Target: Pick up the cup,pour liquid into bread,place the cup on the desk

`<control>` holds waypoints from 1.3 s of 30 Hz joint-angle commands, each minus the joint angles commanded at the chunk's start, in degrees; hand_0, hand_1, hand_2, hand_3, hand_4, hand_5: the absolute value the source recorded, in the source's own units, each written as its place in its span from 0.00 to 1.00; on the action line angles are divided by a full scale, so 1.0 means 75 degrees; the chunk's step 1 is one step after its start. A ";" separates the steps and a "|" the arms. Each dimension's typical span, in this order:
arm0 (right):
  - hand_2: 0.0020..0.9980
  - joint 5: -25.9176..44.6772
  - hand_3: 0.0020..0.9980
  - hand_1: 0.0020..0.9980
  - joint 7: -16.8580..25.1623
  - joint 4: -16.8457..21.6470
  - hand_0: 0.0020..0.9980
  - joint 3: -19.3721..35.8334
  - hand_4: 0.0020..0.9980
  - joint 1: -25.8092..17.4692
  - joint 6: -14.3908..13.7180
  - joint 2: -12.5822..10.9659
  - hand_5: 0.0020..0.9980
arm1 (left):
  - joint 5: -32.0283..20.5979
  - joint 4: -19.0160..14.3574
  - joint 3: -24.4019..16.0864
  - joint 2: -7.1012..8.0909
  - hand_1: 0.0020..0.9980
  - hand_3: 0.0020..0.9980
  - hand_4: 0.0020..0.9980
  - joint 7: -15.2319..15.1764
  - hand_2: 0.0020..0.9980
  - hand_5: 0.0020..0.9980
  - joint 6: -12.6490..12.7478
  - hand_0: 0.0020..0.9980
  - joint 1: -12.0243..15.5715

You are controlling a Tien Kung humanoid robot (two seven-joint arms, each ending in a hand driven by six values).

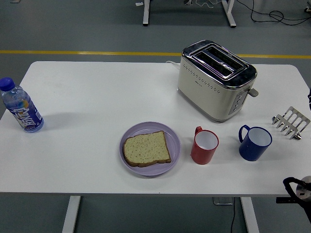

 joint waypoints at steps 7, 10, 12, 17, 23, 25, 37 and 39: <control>0.67 0.0107 0.65 0.61 0.0170 0.0035 0.68 0.0024 0.74 0.0041 -0.0151 0.0003 0.13 | 0.0129 -0.0002 -0.0061 -0.0019 0.69 0.55 0.25 0.0071 0.70 1.00 -0.0002 0.68 0.0020; 0.67 0.0237 0.65 0.61 0.0269 0.0023 0.68 0.0037 0.74 0.0021 -0.0233 0.0009 0.13 | 0.0136 -0.0001 -0.0057 -0.0020 0.69 0.55 0.25 0.0077 0.70 1.00 -0.0001 0.68 0.0018; 0.67 0.0367 0.65 0.60 0.0376 0.0004 0.68 0.0058 0.73 0.0000 -0.0320 0.0010 0.13 | 0.0124 0.0000 -0.0044 -0.0017 0.69 0.55 0.26 0.0070 0.70 1.00 0.0001 0.68 0.0018; 0.67 0.0463 0.65 0.60 0.0514 -0.0025 0.68 0.0106 0.73 0.0025 -0.0439 -0.0014 0.13 | 0.0152 -0.0001 -0.0066 -0.0024 0.69 0.55 0.26 0.0068 0.70 1.00 0.0008 0.68 0.0041; 0.68 0.0383 0.65 0.60 0.0388 0.0017 0.67 0.0011 0.73 0.0047 -0.0594 -0.0034 0.13 | 0.0325 -0.0005 -0.0179 -0.0041 0.69 0.55 0.25 0.0136 0.70 1.00 0.0009 0.69 0.0062; 0.67 0.0384 0.64 0.59 0.0382 0.0013 0.66 -0.0012 0.72 0.0030 -0.0630 -0.0038 0.13 | 0.0383 -0.0006 -0.0215 -0.0048 0.69 0.55 0.26 0.0159 0.70 1.00 0.0009 0.69 0.0077; 0.67 0.0343 0.63 0.58 0.0378 -0.0050 0.66 0.0046 0.71 -0.0052 -0.0671 -0.0050 0.12 | 0.0777 -0.0012 -0.0438 -0.0051 0.69 0.55 0.26 0.0303 0.70 1.00 0.0002 0.68 0.0175; 0.67 0.0338 0.63 0.58 0.0374 -0.0053 0.66 0.0063 0.71 -0.0064 -0.0675 -0.0047 0.12 | 0.0821 -0.0011 -0.0462 -0.0049 0.69 0.55 0.26 0.0318 0.70 1.00 0.0003 0.68 0.0184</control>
